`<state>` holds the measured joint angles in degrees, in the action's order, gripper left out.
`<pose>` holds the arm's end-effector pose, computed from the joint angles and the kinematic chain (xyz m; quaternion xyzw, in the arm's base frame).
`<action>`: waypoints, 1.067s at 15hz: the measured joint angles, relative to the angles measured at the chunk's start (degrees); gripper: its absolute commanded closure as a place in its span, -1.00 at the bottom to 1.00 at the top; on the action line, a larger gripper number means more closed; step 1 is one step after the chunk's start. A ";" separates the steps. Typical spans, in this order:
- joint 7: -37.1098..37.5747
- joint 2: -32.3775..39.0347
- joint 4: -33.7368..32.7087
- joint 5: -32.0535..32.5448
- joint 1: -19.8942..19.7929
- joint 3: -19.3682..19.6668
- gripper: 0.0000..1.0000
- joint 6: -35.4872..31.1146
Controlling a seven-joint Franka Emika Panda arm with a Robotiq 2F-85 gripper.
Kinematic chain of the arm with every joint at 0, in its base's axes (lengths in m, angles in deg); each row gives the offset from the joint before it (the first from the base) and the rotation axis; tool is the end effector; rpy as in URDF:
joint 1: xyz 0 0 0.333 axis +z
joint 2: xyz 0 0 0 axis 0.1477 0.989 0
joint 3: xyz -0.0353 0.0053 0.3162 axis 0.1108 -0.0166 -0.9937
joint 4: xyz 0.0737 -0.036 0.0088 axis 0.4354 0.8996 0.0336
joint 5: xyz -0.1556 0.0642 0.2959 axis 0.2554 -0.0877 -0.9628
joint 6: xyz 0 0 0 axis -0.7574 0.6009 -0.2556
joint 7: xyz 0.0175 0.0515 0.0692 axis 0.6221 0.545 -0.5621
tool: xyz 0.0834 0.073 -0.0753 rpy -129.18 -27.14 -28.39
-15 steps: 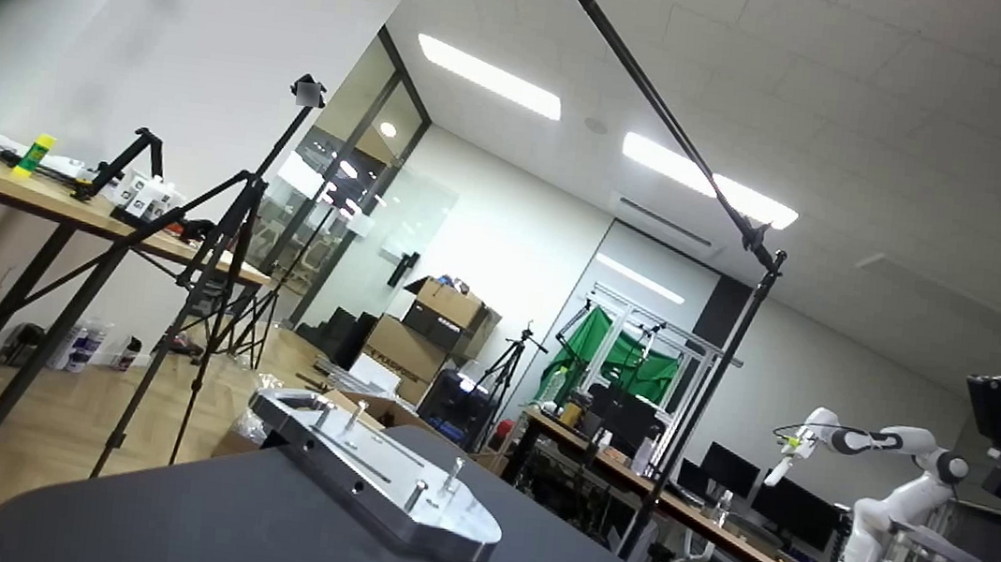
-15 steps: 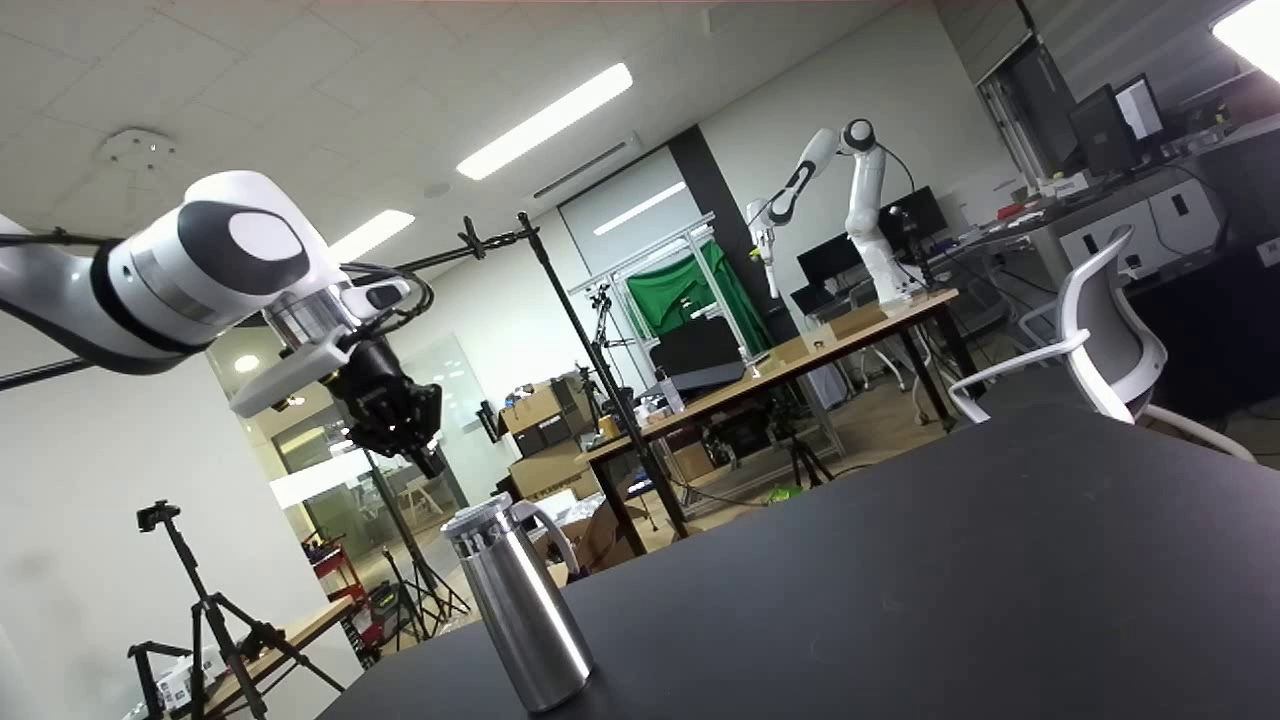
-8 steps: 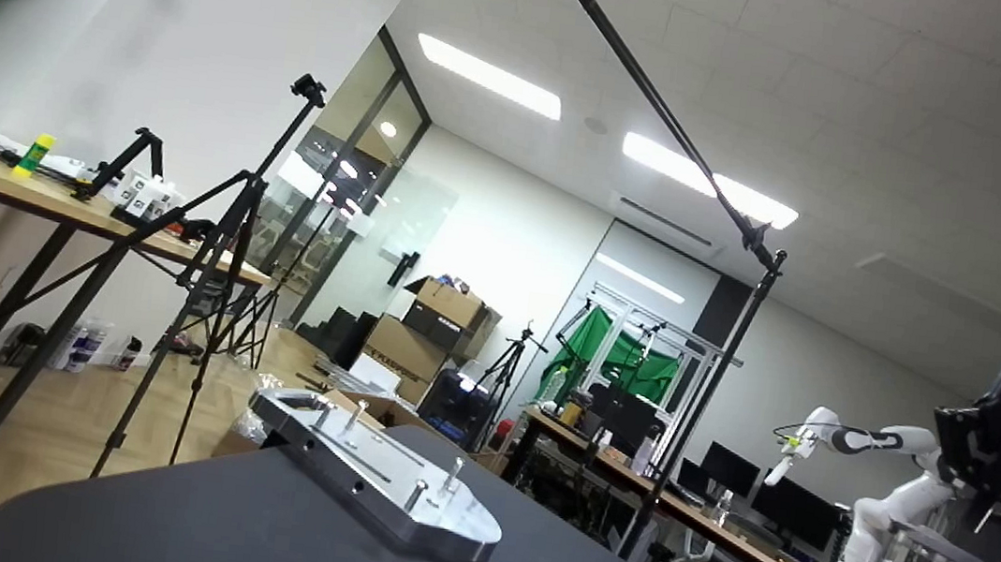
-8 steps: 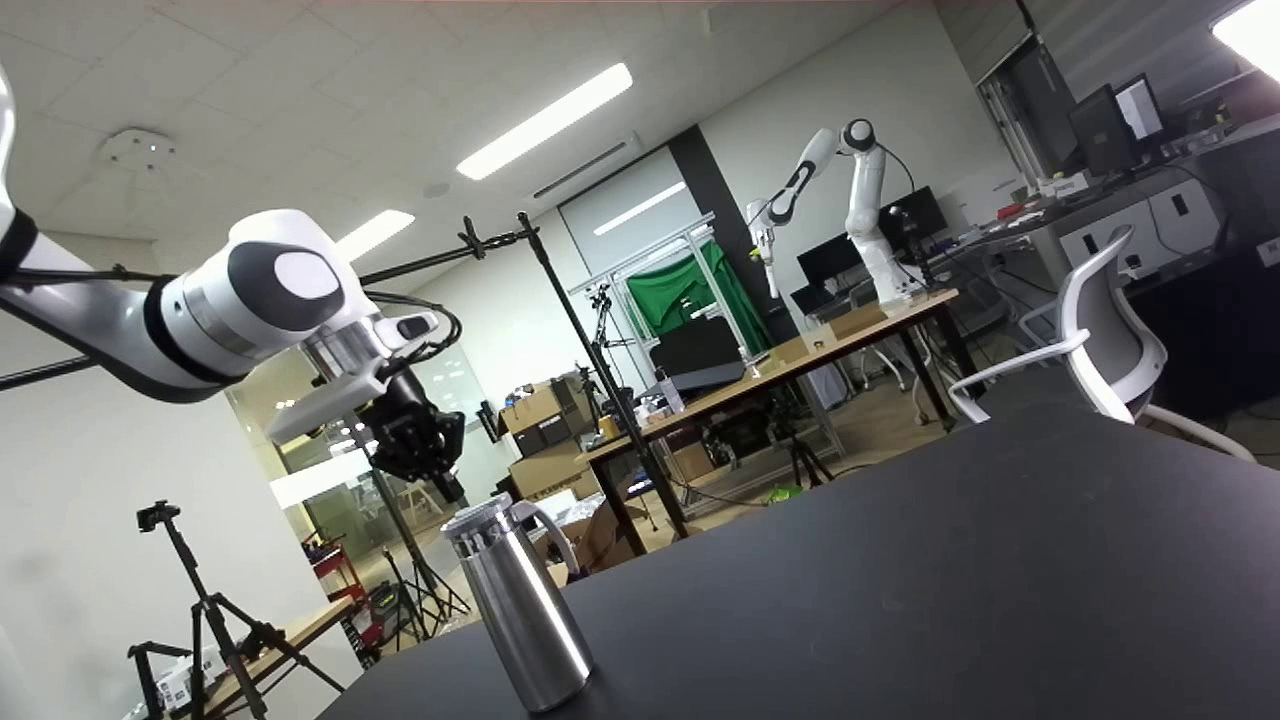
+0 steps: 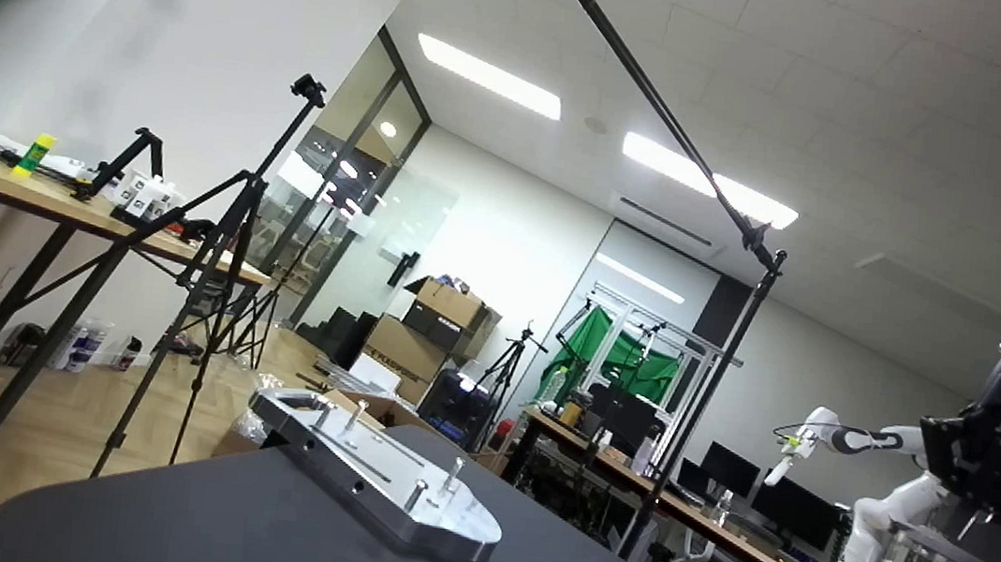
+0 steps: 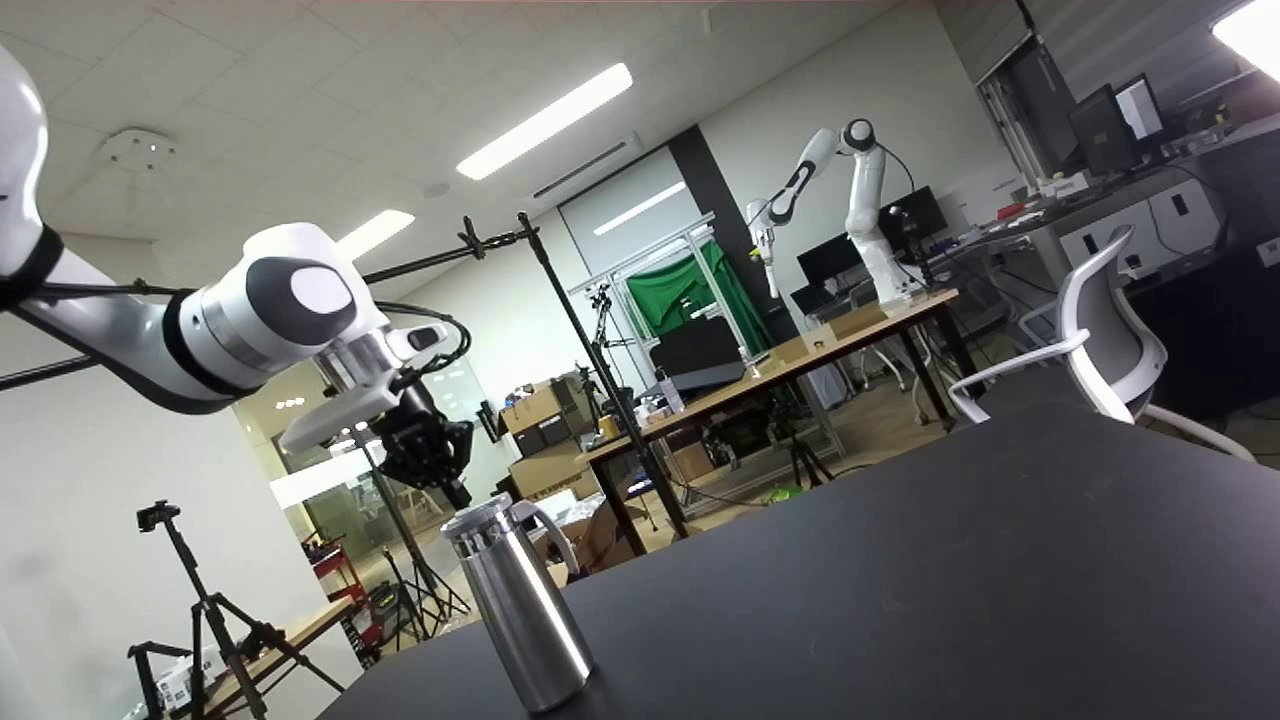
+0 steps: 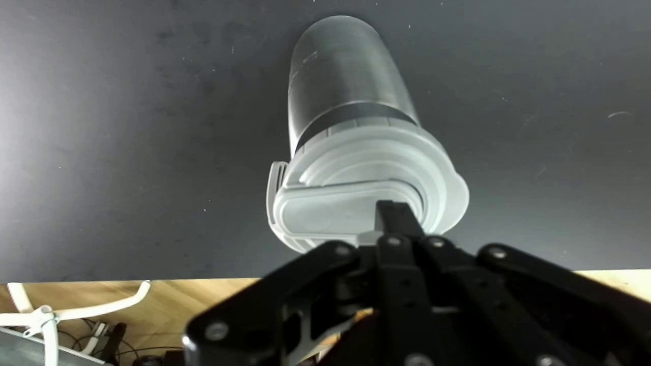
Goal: Open the small mouth of the silver bottle.
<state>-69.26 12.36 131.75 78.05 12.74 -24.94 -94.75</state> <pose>0.5352 0.1101 0.3966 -0.9890 -0.0529 -0.1348 0.0286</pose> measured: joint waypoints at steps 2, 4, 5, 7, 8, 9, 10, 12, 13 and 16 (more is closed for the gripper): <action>-0.14 0.28 0.00 0.00 0.16 -0.01 1.00 -0.33; -0.30 0.47 -0.01 0.02 0.40 -0.02 1.00 -0.52; -0.42 0.48 -0.01 0.05 0.53 -0.02 1.00 -0.53; -0.57 0.52 -0.01 0.47 0.71 -0.01 1.00 -0.54; -0.62 0.55 -0.02 0.84 0.78 -0.01 1.00 -0.54; -0.62 0.56 -0.02 1.56 0.87 -0.01 1.00 -0.55; -0.62 0.59 -0.03 2.28 1.00 0.01 1.00 -0.55; -0.56 0.64 -0.06 4.29 1.27 0.05 1.00 -0.51; -0.50 0.67 -0.11 5.53 1.43 0.09 1.00 -0.40; 0.24 0.89 -0.29 9.93 2.03 0.49 1.00 0.05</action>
<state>-69.02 13.25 131.46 87.98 14.77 -24.45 -94.70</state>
